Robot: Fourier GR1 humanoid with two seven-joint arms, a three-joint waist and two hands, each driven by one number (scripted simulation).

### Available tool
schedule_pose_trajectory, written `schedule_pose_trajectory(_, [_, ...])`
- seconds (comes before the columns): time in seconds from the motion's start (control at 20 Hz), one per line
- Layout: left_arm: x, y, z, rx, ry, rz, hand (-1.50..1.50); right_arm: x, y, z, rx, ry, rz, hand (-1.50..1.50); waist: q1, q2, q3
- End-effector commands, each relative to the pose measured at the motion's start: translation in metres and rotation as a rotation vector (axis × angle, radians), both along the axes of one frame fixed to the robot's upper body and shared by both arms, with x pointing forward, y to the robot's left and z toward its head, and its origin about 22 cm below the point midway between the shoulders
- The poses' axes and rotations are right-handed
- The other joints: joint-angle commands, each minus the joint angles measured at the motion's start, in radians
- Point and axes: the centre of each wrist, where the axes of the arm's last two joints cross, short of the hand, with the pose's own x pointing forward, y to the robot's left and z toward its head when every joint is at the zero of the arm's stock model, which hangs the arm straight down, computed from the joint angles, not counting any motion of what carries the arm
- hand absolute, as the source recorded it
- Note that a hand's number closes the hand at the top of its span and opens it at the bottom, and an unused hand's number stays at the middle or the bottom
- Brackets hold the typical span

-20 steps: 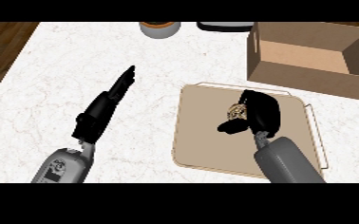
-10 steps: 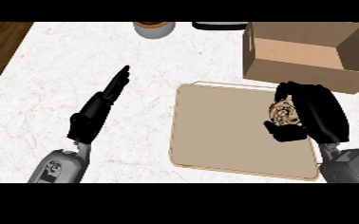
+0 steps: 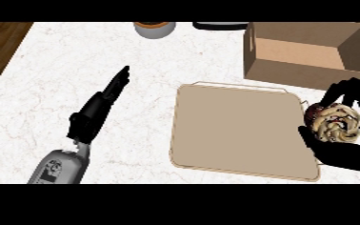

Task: Pick the cupcake from the tray and place it in the cardboard box

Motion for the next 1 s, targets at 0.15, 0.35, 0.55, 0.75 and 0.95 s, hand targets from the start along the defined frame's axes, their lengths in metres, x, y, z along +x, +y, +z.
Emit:
schedule_pose_trajectory(0.15, [0.014, 0.006, 0.002, 0.001, -0.003, -0.002, 0.0, -0.015, -0.026, 0.04, 0.11, -0.05, -0.107, 1.5, 0.011, 0.005, 0.0])
schedule_pose_trajectory(0.35, [-0.015, -0.006, 0.002, 0.0, 0.0, -0.018, 0.0, 0.01, -0.015, 0.052, 0.104, -0.079, -0.18, 1.5, 0.028, 0.005, 0.0])
schedule_pose_trajectory(0.55, [0.023, -0.002, 0.008, 0.004, -0.016, -0.009, 0.0, 0.038, -0.036, 0.065, 0.144, -0.07, -0.202, 1.5, 0.024, 0.007, 0.0])
schedule_pose_trajectory(0.75, [0.011, 0.006, -0.002, -0.002, 0.003, -0.024, 0.0, 0.066, -0.052, 0.06, 0.152, -0.066, -0.194, 1.5, 0.026, 0.007, 0.0])
schedule_pose_trajectory(0.95, [-0.005, -0.02, 0.011, -0.001, -0.014, -0.016, 0.0, 0.095, -0.063, 0.095, 0.189, -0.062, -0.222, 1.5, 0.035, 0.006, 0.0])
